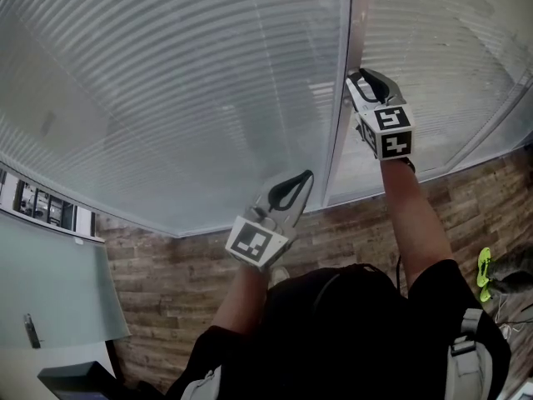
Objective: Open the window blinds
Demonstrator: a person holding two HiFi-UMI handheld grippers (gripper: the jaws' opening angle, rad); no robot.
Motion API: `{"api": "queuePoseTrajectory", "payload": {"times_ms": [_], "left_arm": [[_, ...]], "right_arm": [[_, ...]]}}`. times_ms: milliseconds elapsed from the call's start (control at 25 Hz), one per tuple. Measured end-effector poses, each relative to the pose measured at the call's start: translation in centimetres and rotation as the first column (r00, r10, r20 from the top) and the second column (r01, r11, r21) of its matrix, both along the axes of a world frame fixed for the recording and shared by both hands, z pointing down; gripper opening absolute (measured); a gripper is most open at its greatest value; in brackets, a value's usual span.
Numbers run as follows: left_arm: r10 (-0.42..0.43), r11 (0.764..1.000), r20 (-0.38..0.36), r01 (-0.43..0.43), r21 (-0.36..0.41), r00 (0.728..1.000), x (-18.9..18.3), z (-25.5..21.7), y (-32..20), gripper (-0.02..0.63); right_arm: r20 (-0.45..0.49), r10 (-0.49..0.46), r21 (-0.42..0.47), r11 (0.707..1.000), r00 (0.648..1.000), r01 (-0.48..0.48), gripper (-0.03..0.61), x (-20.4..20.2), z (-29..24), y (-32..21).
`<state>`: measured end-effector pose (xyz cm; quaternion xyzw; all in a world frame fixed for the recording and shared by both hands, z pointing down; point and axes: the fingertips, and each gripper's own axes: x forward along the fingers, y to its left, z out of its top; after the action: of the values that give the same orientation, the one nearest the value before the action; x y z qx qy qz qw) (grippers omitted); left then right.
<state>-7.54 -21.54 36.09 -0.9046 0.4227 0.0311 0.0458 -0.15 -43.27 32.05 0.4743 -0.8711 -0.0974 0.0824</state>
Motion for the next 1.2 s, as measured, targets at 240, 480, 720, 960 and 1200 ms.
{"api": "queuePoseTrajectory", "payload": {"times_ms": [240, 480, 720, 960, 1200], "left_arm": [[0.004, 1.000, 0.002, -0.004, -0.006, 1.000, 0.0, 0.1, -0.2, 0.005], [0.014, 1.000, 0.006, -0.014, -0.008, 1.000, 0.0, 0.3, -0.8, 0.005], [0.035, 0.999, 0.017, -0.035, -0.005, 0.999, 0.1, 0.1, -1.3, 0.005], [0.055, 0.998, 0.024, -0.055, -0.002, 0.998, -0.3, -0.1, -1.8, 0.005], [0.079, 0.997, 0.027, -0.079, 0.000, 0.997, -0.1, -0.2, -2.1, 0.003]], "right_arm": [[0.149, 0.006, -0.042, 0.999, 0.989, 0.000, 0.129, 0.1, -0.2, 0.1], [0.251, 0.018, -0.085, 0.996, 0.968, 0.004, 0.127, 0.2, -0.1, -0.1], [0.275, 0.025, -0.095, 0.995, 0.961, 0.002, 0.126, 0.3, -0.1, 0.1], [0.380, 0.045, -0.141, 0.990, 0.924, 0.009, 0.126, 0.3, -0.1, 0.0], [0.412, 0.060, -0.158, 0.987, 0.909, 0.007, 0.126, 0.5, -0.2, -0.1]]}}
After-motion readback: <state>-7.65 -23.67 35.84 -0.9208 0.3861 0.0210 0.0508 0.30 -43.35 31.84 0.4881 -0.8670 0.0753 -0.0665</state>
